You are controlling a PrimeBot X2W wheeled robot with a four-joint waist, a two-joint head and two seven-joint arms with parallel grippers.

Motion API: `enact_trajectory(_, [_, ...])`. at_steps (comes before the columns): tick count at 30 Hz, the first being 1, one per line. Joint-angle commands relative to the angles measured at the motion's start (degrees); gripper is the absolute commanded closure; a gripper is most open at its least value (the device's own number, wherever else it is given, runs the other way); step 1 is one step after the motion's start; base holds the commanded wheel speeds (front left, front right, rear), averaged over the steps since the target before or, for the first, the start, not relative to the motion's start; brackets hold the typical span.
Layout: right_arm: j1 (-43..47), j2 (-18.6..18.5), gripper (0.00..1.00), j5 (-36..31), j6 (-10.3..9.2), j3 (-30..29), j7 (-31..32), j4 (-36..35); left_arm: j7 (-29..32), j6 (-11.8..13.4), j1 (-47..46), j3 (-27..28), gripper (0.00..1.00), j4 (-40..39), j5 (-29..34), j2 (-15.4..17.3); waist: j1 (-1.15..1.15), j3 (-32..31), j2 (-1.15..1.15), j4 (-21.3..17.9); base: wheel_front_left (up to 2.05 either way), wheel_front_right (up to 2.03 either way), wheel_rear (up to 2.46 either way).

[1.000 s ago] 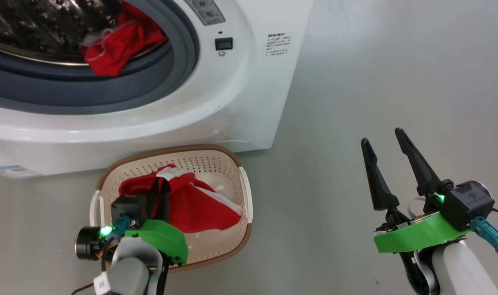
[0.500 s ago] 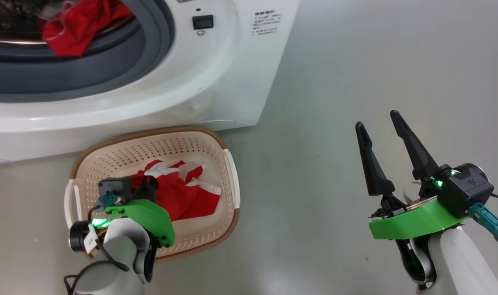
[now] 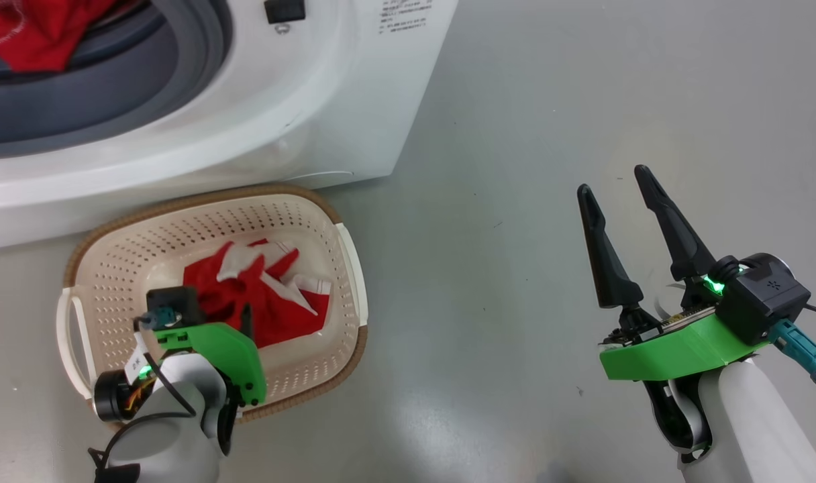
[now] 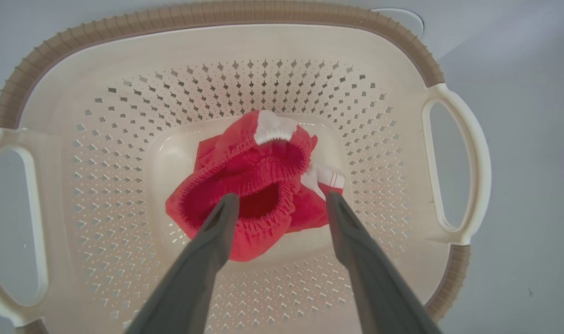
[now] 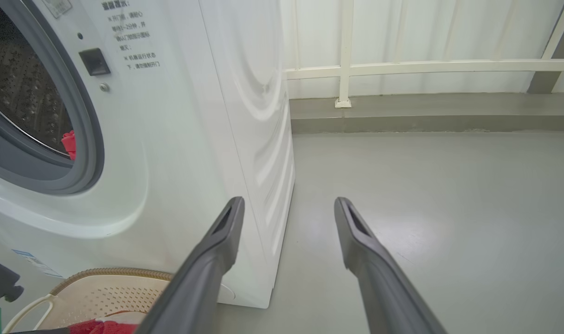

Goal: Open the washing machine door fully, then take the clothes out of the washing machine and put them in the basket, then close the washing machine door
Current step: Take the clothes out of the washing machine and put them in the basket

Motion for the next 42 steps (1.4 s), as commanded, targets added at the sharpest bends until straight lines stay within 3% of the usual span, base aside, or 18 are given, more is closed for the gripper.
enact_trajectory(1, [-0.36, 0.18, 0.0, 0.59, 0.2, 1.13, -0.36, -1.26, 0.01, 0.37, -0.11, 1.04, 0.0, -0.2, -0.47, 1.46, 0.0, 0.34, 0.0, -0.26, 0.0, 0.0, 0.0])
enact_trajectory(9, [-0.67, 0.29, 0.0, 0.55, 0.2, 0.96, -0.36, -0.81, -2.13, 0.51, -1.09, 0.73, 0.0, 0.31, -0.85, 1.25, 0.0, 0.13, 0.0, 0.95, 0.0, 0.0, 0.0])
enact_trajectory(20, [-0.08, 0.32, 0.0, 0.11, 0.2, 0.43, -0.36, -0.18, -5.51, -1.58, -0.63, -0.82, 0.0, -3.09, 0.09, 0.7, 0.0, -3.39, 0.0, 3.28, 0.0, 0.0, 0.0])
enact_trajectory(31, [1.95, -0.1, 0.0, -0.66, 0.2, -1.03, -0.36, 0.19, -5.63, 1.25, 8.8, 5.1, 0.0, -26.74, 5.03, 1.79, 0.0, -9.14, 0.0, 4.71, 0.0, 0.0, 0.0])
enact_trajectory(42, [4.1, -0.12, 0.0, -1.64, 0.2, -3.4, -0.36, 0.19, -5.64, 1.19, 16.71, 9.61, 0.0, -43.23, 9.07, 1.16, 0.0, -14.86, 0.0, 6.28, 0.0, 0.0, 0.0])
